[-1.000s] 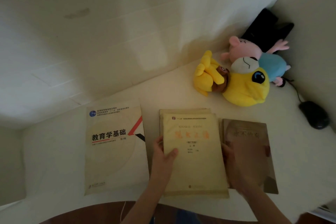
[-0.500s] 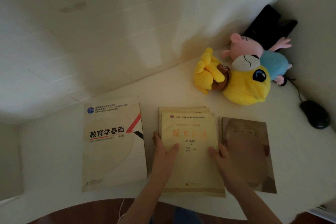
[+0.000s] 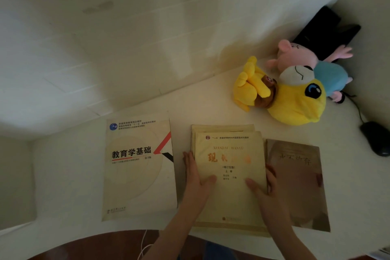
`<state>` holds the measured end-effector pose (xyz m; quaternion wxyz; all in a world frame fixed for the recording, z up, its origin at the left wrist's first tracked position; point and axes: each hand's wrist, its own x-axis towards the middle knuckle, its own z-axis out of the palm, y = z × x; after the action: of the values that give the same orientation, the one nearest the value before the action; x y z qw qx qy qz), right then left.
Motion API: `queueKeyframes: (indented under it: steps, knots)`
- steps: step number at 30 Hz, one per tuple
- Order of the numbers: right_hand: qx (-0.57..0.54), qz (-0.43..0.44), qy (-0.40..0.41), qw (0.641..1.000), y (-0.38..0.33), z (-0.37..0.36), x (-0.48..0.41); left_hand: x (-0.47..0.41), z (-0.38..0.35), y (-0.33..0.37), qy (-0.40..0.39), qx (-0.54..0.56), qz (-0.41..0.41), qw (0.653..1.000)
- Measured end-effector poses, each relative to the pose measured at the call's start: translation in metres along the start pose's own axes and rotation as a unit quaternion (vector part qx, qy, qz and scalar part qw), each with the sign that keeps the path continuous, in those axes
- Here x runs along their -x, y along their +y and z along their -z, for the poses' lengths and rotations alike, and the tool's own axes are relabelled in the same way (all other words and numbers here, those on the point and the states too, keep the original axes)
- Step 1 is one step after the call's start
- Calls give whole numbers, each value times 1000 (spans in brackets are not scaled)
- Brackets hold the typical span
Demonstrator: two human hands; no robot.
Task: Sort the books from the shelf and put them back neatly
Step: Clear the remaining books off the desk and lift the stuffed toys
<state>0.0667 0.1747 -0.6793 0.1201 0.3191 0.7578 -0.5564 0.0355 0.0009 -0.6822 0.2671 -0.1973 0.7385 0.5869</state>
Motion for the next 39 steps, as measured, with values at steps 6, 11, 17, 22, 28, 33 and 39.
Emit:
queueKeyframes:
  steps: [6,11,17,22,28,33,39]
  knots:
    - [-25,-27,-35,999,2,2,-6,3,0,2,9,10,-2,1000]
    - [-90,-41,-76,992,1,7,-9,6,1,3,14,32,4,999]
    - [-141,-76,-93,983,-7,11,-6,18,-5,-1,62,78,-37,994]
    - [-161,-119,-114,973,-16,23,3,28,-12,18,86,111,-109,984]
    - [-223,-102,-173,954,-47,28,19,45,18,61,67,151,-107,981]
    - [-292,-94,-237,922,-71,-13,28,72,88,82,-19,173,20,984]
    - [-154,-48,-220,962,-79,-101,9,89,169,47,96,261,70,958]
